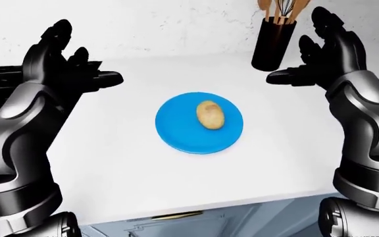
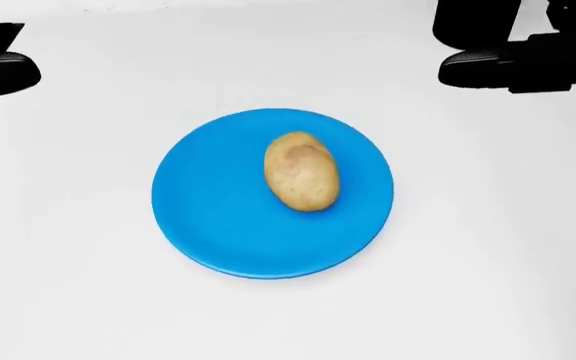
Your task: Place the potato on the top rack of the oven.
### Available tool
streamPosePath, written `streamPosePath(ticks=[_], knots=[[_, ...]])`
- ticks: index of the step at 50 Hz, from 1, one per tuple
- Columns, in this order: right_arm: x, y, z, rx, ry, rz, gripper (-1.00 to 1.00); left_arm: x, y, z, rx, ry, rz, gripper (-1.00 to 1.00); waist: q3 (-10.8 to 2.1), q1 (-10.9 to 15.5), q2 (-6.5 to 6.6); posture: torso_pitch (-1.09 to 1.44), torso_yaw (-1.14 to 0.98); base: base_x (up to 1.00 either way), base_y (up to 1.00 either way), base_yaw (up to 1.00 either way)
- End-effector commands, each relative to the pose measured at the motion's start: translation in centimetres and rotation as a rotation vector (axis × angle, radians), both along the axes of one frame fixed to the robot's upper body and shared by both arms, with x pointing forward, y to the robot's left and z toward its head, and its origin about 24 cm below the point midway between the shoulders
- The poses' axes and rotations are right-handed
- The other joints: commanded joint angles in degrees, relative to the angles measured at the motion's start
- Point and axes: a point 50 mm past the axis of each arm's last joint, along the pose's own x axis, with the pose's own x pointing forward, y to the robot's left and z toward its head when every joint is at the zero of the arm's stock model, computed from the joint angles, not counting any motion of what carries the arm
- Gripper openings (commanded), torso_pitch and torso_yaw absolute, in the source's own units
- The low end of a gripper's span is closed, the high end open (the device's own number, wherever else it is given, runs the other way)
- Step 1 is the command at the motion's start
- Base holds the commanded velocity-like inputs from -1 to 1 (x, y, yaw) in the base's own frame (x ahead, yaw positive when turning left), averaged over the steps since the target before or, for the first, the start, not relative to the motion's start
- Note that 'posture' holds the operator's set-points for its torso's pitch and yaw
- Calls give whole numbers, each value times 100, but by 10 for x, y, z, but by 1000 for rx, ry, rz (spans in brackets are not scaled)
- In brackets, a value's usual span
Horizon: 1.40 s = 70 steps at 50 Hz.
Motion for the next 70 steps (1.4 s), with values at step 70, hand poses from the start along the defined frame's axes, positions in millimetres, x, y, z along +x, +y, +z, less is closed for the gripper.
streamPosePath(ticks=[70], knots=[[-6, 2, 12, -41, -99, -8, 100, -4, -5, 19, 20, -97, -20, 100, -6, -17, 154, 0, 0, 0, -6, 0]])
